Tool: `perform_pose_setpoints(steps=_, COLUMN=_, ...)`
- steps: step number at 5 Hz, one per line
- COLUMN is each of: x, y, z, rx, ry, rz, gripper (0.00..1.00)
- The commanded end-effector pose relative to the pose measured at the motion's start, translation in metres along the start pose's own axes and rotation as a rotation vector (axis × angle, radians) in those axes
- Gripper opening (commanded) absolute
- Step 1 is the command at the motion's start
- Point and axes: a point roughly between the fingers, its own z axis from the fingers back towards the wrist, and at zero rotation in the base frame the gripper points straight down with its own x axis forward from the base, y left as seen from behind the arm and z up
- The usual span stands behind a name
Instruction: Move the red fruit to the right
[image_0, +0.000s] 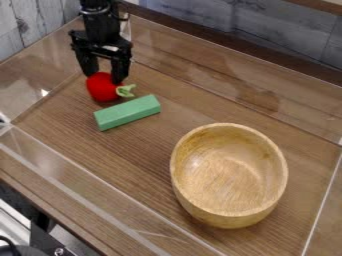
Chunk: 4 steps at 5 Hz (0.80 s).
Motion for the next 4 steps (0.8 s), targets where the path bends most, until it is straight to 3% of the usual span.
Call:
perform_pose_setpoints(steps=1, x=0.011, y=0.002, z=0.013, rx=0.028, ry=-0.058, rz=0.037, gripper=1.00)
perform_pose_setpoints(steps=4, x=0.015, y=-0.006, z=0.001, rx=0.034, ry=-0.057, rz=0.074, gripper=1.00)
